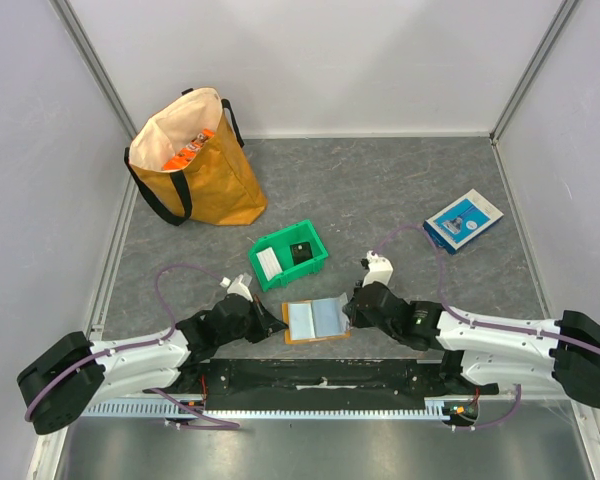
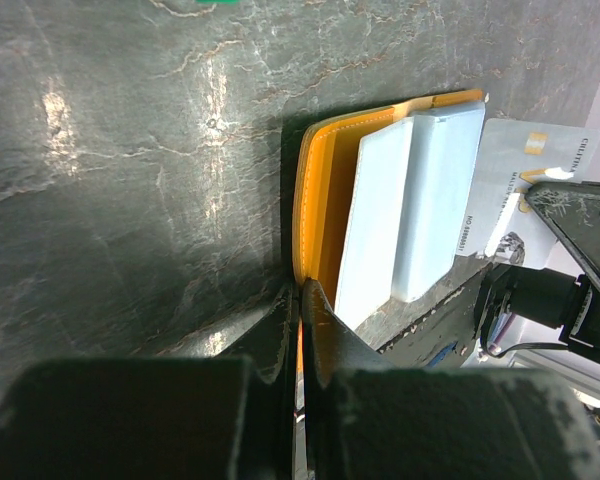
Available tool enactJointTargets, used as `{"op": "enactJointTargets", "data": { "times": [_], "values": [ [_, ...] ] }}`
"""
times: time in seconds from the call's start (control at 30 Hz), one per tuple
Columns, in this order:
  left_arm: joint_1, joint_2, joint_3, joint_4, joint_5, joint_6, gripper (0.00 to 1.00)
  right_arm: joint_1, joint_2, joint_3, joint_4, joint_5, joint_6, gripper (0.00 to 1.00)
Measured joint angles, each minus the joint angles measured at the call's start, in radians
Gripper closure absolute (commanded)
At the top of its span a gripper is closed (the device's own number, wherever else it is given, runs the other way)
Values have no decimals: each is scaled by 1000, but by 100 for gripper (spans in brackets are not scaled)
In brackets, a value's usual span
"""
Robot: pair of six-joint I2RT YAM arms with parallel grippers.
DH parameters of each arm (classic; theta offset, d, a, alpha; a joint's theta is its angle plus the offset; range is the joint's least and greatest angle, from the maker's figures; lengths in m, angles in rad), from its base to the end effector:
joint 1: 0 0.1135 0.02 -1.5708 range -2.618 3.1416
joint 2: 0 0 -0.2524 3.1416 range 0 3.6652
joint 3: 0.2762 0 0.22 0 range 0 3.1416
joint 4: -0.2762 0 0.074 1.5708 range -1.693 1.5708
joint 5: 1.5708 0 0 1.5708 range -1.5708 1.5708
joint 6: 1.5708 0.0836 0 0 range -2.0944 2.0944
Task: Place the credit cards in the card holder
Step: Turn over the card slot in the card holder.
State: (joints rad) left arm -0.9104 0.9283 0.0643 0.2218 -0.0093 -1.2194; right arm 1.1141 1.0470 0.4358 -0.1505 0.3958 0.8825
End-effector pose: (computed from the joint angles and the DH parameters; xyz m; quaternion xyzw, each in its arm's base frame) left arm 0.1098 -0.1401 0.0992 -0.1396 0.8832 -0.3897 0.2206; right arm 0.1219 0.1751 0.1554 -0.0273 0.9042 0.2265 0.3610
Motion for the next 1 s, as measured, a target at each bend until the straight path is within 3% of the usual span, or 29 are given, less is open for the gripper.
{"op": "enactJointTargets", "data": {
  "times": [0.57,1.0],
  "values": [
    [0,13,0,13,0,0,98,-8,49,13,45,-42,-4,100],
    [0,14,0,16,0,0,98,-8,29,79,-105,31,-1,100]
  ]
}}
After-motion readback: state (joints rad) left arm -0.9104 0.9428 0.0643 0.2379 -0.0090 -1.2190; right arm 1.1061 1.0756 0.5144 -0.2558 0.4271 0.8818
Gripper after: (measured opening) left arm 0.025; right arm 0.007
